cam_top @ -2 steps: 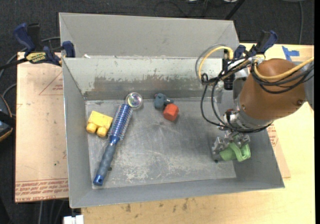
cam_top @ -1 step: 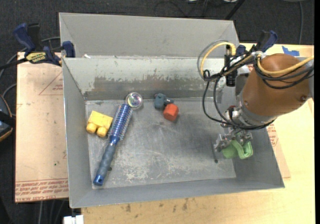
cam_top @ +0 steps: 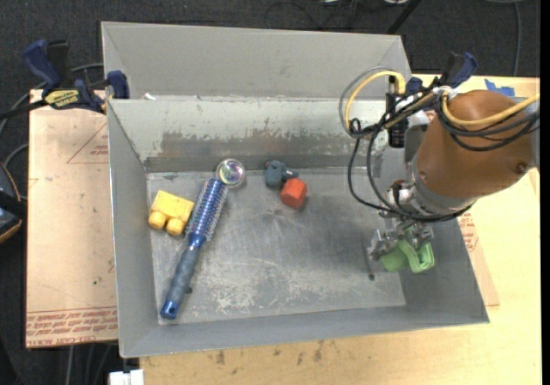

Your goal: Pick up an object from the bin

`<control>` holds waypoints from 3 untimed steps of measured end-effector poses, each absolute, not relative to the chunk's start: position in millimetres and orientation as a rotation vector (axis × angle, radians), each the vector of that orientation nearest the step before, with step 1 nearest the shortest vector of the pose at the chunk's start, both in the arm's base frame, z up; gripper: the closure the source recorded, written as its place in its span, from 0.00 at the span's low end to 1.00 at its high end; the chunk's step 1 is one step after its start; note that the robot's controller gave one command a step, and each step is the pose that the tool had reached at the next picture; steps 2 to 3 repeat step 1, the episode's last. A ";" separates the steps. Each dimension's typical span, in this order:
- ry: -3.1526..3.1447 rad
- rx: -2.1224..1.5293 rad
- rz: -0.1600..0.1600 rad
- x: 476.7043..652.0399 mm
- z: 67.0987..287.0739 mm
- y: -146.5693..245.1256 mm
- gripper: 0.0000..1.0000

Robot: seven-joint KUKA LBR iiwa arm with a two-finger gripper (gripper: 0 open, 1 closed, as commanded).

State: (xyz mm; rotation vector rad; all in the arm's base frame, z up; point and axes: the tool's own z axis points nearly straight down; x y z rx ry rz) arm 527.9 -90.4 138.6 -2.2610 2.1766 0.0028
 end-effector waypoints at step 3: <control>2.181 -2.256 -0.001 528.6 160.3 -89.3 1.00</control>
Offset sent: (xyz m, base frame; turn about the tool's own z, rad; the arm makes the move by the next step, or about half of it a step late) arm 0.0000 -0.0001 0.0212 0.0000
